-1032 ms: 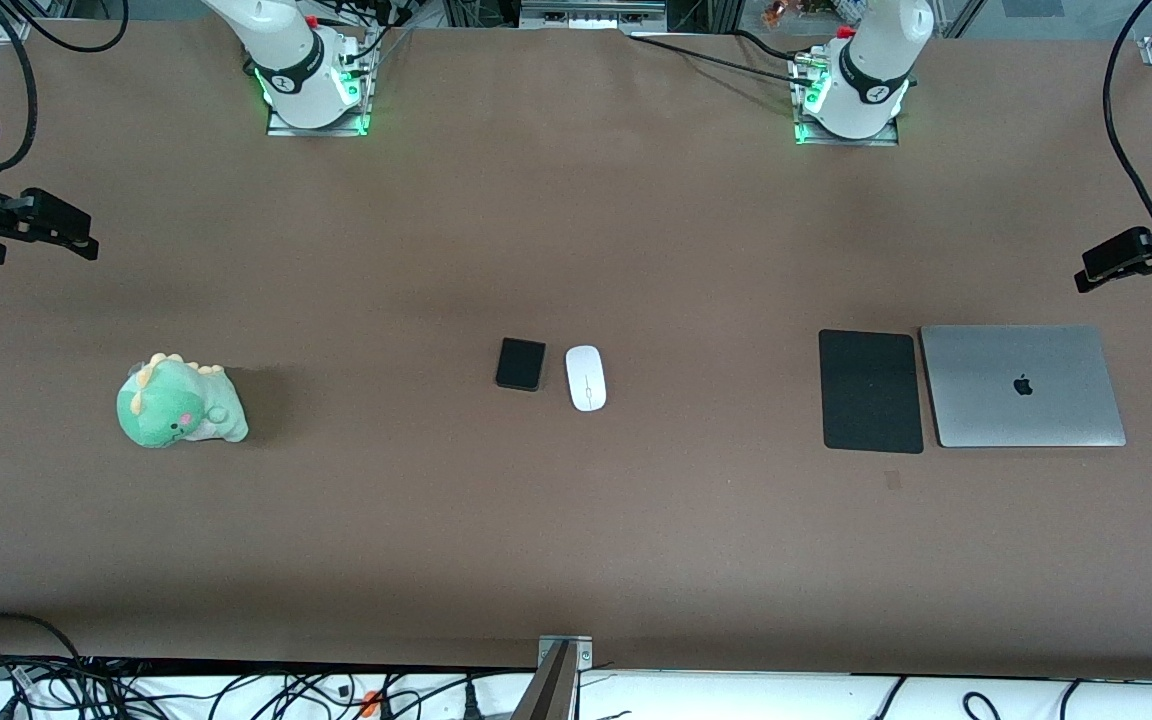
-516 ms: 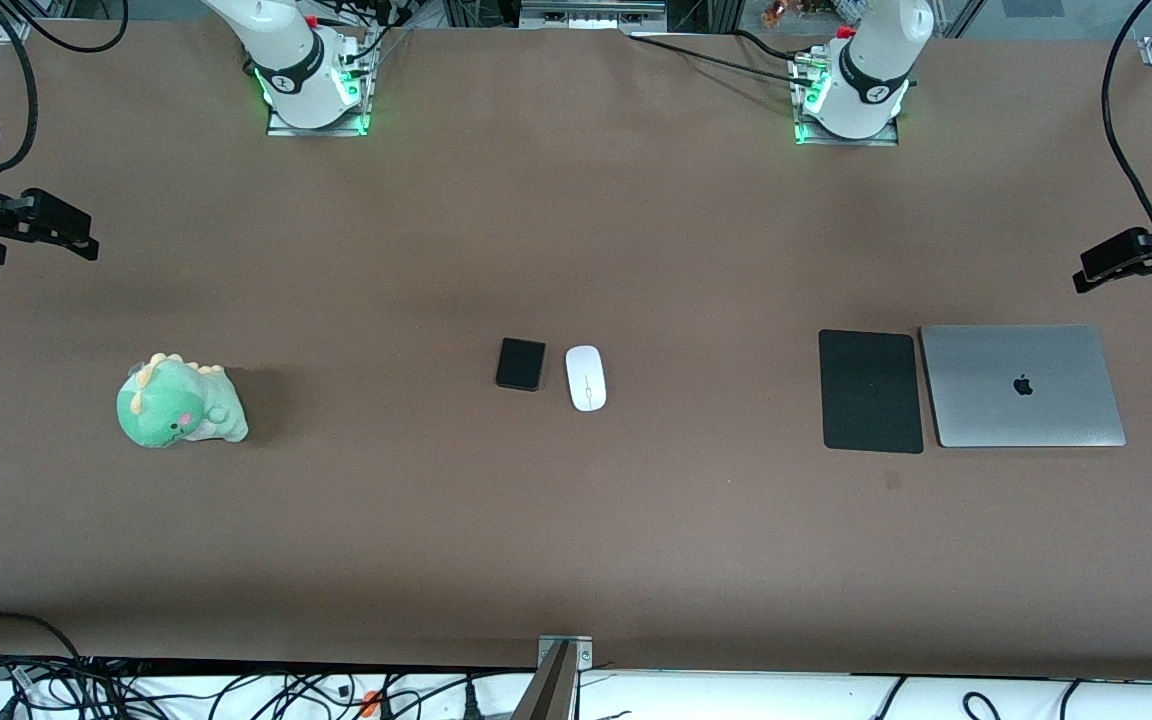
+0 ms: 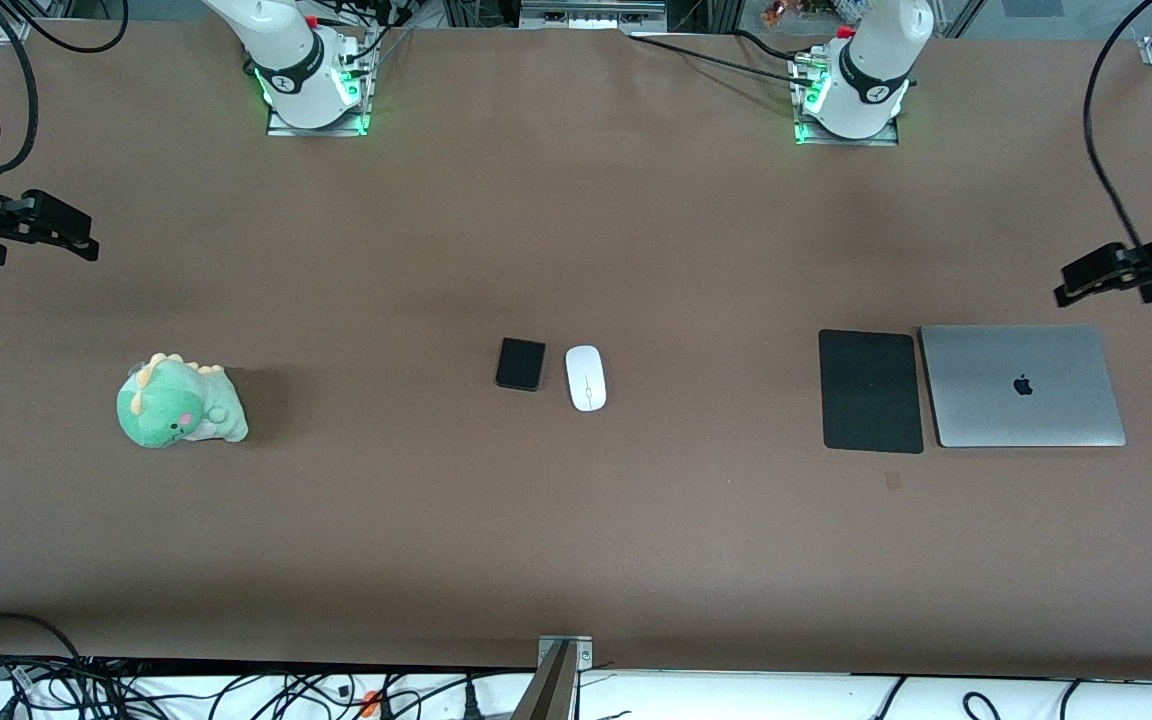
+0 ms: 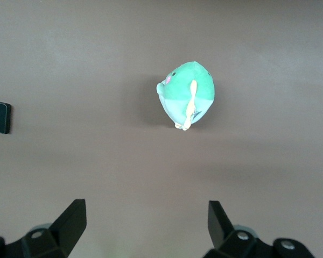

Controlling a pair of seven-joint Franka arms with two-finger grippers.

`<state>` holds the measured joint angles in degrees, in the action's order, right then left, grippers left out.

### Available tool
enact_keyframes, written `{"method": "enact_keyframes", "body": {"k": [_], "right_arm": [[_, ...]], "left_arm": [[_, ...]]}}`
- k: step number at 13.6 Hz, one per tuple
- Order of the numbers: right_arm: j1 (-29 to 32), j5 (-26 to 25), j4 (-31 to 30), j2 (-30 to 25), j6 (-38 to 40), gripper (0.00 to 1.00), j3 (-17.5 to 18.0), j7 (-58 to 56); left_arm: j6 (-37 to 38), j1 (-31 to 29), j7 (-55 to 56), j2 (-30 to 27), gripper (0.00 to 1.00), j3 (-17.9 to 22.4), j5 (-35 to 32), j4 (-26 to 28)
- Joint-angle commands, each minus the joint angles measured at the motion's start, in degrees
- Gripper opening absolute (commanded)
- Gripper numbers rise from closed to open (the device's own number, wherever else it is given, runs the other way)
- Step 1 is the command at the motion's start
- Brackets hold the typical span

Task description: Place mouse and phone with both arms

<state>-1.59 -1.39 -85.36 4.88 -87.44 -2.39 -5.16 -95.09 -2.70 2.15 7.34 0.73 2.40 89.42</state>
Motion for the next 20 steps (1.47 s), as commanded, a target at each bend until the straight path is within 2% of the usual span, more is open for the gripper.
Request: {"method": "enact_keyframes", "body": {"k": [1, 4, 5, 6, 8, 11, 12, 15, 17, 20], "right_arm": [[0.28, -1.42, 0.9, 0.3, -0.01, 1.0, 0.45, -0.2], [0.36, -1.86, 0.9, 0.39, -0.1, 1.0, 0.46, -0.03], [0.36, -1.86, 0.9, 0.39, -0.1, 1.0, 0.37, 0.15], [0.45, -1.86, 0.9, 0.48, -0.28, 1.0, 0.37, 0.15], [0.36, -2.04, 0.9, 1.09, -0.45, 1.0, 0.45, 0.24], [0.36, -2.04, 0.9, 1.18, -1.16, 1.0, 0.37, 0.15], [0.36, -2.12, 0.9, 1.18, -1.16, 1.0, 0.37, 0.15], [0.36, -2.12, 0.9, 1.18, -1.33, 1.0, 0.45, 0.24], [0.02, -3.08, 0.81, 1.97, -2.3, 1.0, 0.54, 0.06], [-5.5, -11.67, 0.81, 4.95, -1.52, 1.0, 0.54, -0.64]], "left_arm": [[-5.69, 0.94, 8.0, 5.82, 1.0, -5.19, 1.29, -0.03], [-13.86, 2.78, 21.09, 12.68, 1.0, -12.14, 0.33, -0.73], [-16.15, 5.84, 24.7, 14.88, 1.0, -12.24, 0.15, -0.82], [-17.91, 9.09, 28.05, 16.99, 1.0, -12.07, -0.63, -1.35], [-19.25, 14.19, 33.94, 22.78, 1.0, -12.07, -1.95, -5.81], [-19.43, 24.12, 43.69, 34.99, 1.0, -11.36, -5.98, -17.57], [-20.82, 26.67, 45.9, 37.72, 1.0, -11.28, -6.96, -19.7], [-29.78, 31.87, 49.33, 42.83, 1.0, -10.84, -7.14, -19.63], [-30.76, 36.43, 51.37, 43.9, 1.0, -7.16, -8.11, -19.29], [-30.94, 39.6, 54.53, 45.39, 1.0, -5.92, -8.72, -19.19]]}}
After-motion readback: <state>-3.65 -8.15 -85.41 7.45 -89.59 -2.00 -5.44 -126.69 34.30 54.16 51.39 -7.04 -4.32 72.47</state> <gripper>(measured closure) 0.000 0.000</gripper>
